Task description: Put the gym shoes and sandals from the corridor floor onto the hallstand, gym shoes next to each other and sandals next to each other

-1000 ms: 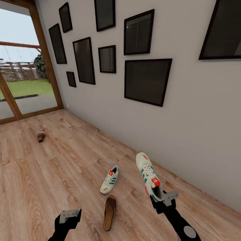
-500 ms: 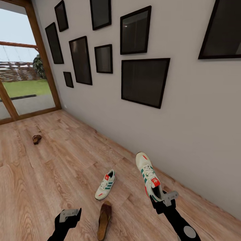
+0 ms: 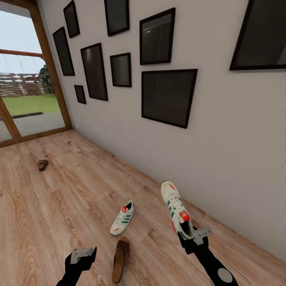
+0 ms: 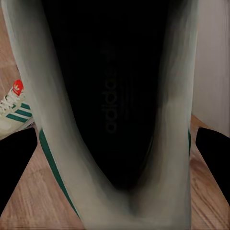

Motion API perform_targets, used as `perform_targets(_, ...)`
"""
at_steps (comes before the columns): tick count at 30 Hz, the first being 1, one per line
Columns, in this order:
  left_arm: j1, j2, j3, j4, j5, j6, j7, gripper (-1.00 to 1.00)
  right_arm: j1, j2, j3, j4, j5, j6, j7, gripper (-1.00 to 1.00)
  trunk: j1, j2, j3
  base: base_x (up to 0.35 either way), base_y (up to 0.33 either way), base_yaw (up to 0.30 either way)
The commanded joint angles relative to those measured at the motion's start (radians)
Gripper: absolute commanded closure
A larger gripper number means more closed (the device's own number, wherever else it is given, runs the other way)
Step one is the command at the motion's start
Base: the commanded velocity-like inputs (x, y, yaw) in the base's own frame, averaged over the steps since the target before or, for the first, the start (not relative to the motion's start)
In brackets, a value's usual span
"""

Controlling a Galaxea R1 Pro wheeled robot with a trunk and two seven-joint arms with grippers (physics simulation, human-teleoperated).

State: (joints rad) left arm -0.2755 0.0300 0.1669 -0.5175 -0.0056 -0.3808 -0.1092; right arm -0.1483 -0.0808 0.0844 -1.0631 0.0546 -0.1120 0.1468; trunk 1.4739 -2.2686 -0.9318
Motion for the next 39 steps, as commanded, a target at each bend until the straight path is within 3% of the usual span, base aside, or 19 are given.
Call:
perform_targets(1,-0.001,-0.001,0.007,0.001,-0.001,-0.002,-0.010,-1.00,0.000,-0.001,0.001,0.000,0.005,-0.003,0.000,1.00,0.000,0.000,-0.001,-0.071,-0.081,0.000)
perform_targets(10,-0.001,0.000,0.000,0.008,-0.002,0.002,-0.011,-1.00,-0.001,0.008,0.005,-0.057,0.001,0.018,0.025,1.00,0.000,0.000,-0.001,-0.019,-0.021,0.000)
perform_targets(14,-0.002,-0.001,-0.002,0.012,-0.007,0.006,-0.011,-1.00,-0.006,0.013,0.006,-0.151,0.000,0.108,0.072,1.00,0.000,0.000,-0.001,-0.002,-0.003,0.000)
perform_targets(17,-0.002,-0.002,-0.002,0.014,-0.020,0.008,-0.011,-1.00,-0.027,0.030,0.010,-0.231,0.000,0.221,0.105,1.00,0.000,0.000,-0.001,0.000,0.000,0.000)
perform_targets(18,-0.002,-0.001,-0.003,0.014,-0.028,0.008,-0.011,-1.00,-0.041,0.048,0.013,-0.268,-0.001,0.276,0.117,1.00,0.000,0.000,-0.001,0.000,0.000,0.000)
perform_targets(23,-0.002,-0.001,-0.006,0.011,-0.054,0.006,-0.012,-1.00,-0.069,0.103,0.023,-0.345,-0.001,0.399,0.135,1.00,0.000,0.000,-0.001,0.000,0.000,0.000)
perform_targets(26,-0.002,-0.001,-0.006,0.005,-0.078,0.007,-0.011,-1.00,-0.074,0.114,0.025,-0.360,-0.001,0.422,0.156,1.00,0.000,0.000,-0.001,0.000,0.000,0.000)
perform_targets(33,-0.002,-0.003,-0.001,0.001,-0.124,0.009,-0.009,-1.00,-0.077,0.111,0.018,-0.367,0.005,0.437,0.264,1.00,0.000,0.000,-0.001,0.000,0.000,0.000)
perform_targets(39,-0.002,-0.002,-0.001,0.007,-0.131,0.010,-0.009,-1.00,-0.077,0.038,-0.032,-0.374,0.001,0.437,0.331,1.00,0.000,0.000,-0.001,0.000,0.000,0.000)
